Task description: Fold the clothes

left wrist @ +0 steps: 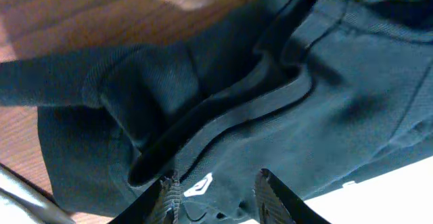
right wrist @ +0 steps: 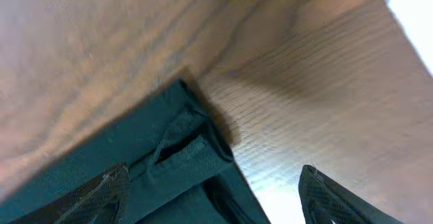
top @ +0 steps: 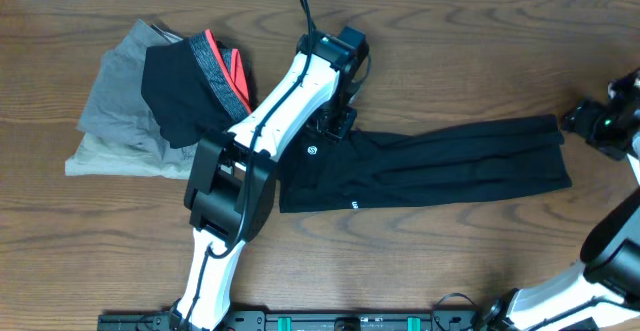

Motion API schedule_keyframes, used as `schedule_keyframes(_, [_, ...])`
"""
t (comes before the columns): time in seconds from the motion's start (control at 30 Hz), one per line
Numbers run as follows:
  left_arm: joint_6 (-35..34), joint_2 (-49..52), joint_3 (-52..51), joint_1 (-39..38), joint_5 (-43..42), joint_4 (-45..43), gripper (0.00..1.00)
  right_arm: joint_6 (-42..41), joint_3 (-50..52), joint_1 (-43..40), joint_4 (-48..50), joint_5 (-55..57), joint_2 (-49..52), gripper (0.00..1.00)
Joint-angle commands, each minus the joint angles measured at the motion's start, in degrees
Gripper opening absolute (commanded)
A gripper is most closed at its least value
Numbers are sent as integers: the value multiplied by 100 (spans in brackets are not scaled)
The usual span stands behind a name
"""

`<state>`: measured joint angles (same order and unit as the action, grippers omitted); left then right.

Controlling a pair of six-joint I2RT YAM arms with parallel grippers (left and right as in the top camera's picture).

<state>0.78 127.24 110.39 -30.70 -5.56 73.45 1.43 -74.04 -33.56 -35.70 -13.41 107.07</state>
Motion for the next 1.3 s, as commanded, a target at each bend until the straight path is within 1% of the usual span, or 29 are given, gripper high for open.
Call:
schedule_keyframes(0.0, [-72,11,-35,83,70,85,38,686,2,-7,2,-315,463,78])
schedule_keyframes(0.17, [-68,11,-35,179,70,225,37,933,2,-7,-28,-435,870,78])
schedule_keyframes(0.23, [-68,11,-35,214,70,229,37,1084,2,-7,-98,-501,931,75])
schedule_keyframes(0.3, [-68,11,-35,251,70,216,37,1154,2,-7,-212,-485,933,60])
schedule_keyframes(0.33, [-68,11,-35,271,70,208,37,1150,2,-7,-271,-483,933,49])
schedule_keyframes(0.37, [-68,11,-35,286,70,205,37,1139,0,-7,-321,-433,931,41])
schedule_keyframes(0.4, [-68,11,-35,306,70,195,37,966,0,-7,-435,-291,931,40])
schedule_keyframes(0.47, [-68,11,-35,334,70,188,38,778,0,-7,-684,-118,931,44])
schedule_keyframes(0.5, [-68,11,-35,343,70,188,38,737,0,-7,-822,-59,931,44])
schedule_keyframes(0.7, [-66,11,-35,365,70,184,37,562,2,-2,-1086,50,931,40])
schedule_keyframes(0.77, [-66,11,-35,365,70,177,37,566,0,0,-1056,-26,931,32])
schedule_keyframes(0.8, [-66,11,-35,365,70,166,37,562,0,-2,-1027,-68,931,24])
schedule_keyframes(0.83, [-66,11,-35,365,70,162,37,553,0,-2,-977,-81,931,13])
schedule_keyframes(0.87, [-66,11,-35,365,70,160,37,520,0,-2,-903,-85,931,7])
schedule_keyframes(0.9, [-66,11,-35,365,70,162,37,520,0,-2,-844,-109,931,4])
schedule_keyframes(0.97, [-66,11,-35,365,70,162,38,426,-15,-11,-745,-120,929,2])
schedule_keyframes(1.07, [-42,11,-33,374,74,164,37,175,-74,-96,-693,-87,844,1])
schedule_keyframes(1.17, [-42,0,7,439,79,173,30,-114,-173,-256,-688,68,636,1])
schedule_keyframes(1.27, [-44,-74,90,592,72,223,29,-367,-247,-415,-682,295,321,1])
